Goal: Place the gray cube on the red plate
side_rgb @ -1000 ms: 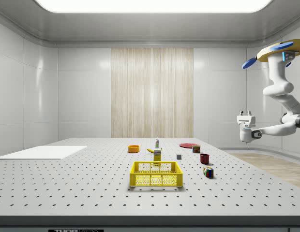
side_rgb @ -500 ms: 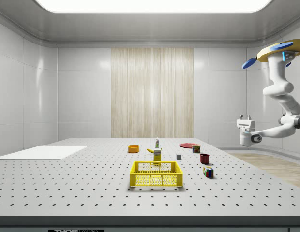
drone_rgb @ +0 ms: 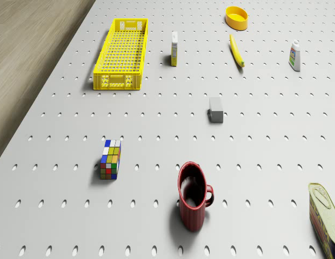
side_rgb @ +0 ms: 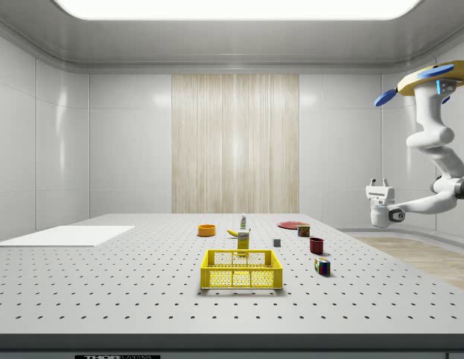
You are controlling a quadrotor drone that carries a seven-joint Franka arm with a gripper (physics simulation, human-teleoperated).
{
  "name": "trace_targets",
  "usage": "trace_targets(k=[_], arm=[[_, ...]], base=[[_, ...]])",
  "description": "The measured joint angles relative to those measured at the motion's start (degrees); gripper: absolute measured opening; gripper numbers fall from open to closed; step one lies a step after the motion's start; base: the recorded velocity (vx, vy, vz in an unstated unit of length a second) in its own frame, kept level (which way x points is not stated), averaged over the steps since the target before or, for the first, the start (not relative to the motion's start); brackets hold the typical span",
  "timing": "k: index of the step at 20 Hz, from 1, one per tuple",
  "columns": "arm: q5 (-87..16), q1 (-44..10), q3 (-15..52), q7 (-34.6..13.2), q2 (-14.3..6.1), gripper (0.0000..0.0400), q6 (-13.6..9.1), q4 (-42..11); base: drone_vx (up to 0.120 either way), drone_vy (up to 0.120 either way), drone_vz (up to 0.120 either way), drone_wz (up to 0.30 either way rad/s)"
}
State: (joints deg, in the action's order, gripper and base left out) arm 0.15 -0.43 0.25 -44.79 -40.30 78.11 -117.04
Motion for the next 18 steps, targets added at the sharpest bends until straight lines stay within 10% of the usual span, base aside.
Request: trace_targets(k=[18], arm=[[-0.3, -0.2, 0.3, 0.0, -0.5, 0.04, 0.7, -0.4]], base=[[0.031, -0.036, 0.0, 0.0]])
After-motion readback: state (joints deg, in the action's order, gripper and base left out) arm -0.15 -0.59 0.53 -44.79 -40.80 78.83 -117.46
